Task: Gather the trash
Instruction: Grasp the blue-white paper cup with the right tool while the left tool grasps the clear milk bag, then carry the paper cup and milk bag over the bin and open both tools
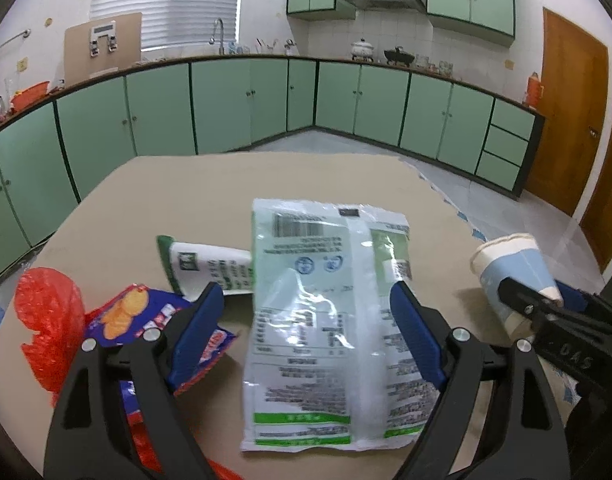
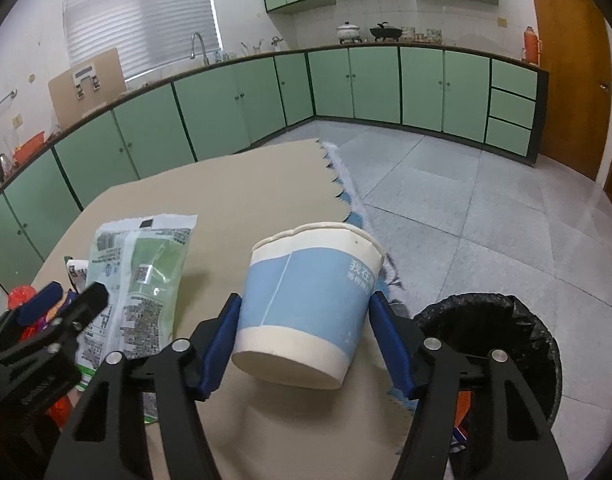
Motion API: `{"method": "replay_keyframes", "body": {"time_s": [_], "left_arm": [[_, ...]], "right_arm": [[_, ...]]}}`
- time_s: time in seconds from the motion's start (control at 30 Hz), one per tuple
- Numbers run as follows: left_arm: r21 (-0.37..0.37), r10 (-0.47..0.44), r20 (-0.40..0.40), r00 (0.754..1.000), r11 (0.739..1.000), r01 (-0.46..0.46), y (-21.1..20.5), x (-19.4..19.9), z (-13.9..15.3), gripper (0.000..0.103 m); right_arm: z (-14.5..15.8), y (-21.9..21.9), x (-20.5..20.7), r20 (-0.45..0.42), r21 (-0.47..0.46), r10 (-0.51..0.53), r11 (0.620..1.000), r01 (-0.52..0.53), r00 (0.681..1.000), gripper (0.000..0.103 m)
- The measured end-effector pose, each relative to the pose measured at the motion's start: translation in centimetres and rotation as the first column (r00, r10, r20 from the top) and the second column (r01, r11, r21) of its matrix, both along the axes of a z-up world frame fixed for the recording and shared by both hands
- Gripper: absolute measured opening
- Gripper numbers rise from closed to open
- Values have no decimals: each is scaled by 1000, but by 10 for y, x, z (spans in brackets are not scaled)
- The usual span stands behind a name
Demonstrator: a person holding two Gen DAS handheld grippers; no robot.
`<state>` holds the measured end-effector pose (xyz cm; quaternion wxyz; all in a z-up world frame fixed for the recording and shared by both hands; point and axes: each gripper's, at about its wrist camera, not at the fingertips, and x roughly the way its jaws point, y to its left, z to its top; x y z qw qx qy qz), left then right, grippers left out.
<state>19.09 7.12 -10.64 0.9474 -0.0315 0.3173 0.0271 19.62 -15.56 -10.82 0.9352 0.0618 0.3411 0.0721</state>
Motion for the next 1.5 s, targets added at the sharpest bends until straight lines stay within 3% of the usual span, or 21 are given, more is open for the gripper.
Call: {"method": "replay_keyframes", "body": {"time_s": [0.33,0.43,0.53,0.67,0.87,1.5], "left_arm": [[-37,-17,-107,994,999,13,-8,18,-15,80],[-42,-18,-107,994,999,14,-10,16,-18,68],[-38,-23,-93,995,999,19,-13,10,-17,28],[-48,-34,-66,997,998,31,-16,4,-13,11],[-58,-36,-8,999,998,36,-19,-8,-1,5],[-34,-112,152,982,992,118,-60,-31,47,2]], "right_arm": [[9,-10,-5,47,2,-13,1000,13,999,64],[11,-8,-6,54,1,-5,1000,5,999,64],[11,-7,-7,56,1,-1,1000,1,998,64],[11,-8,-9,59,2,-1,1000,0,998,64],[14,-10,-13,74,0,2,1000,-2,997,64],[58,-34,-43,196,8,-24,1000,23,980,64]]}}
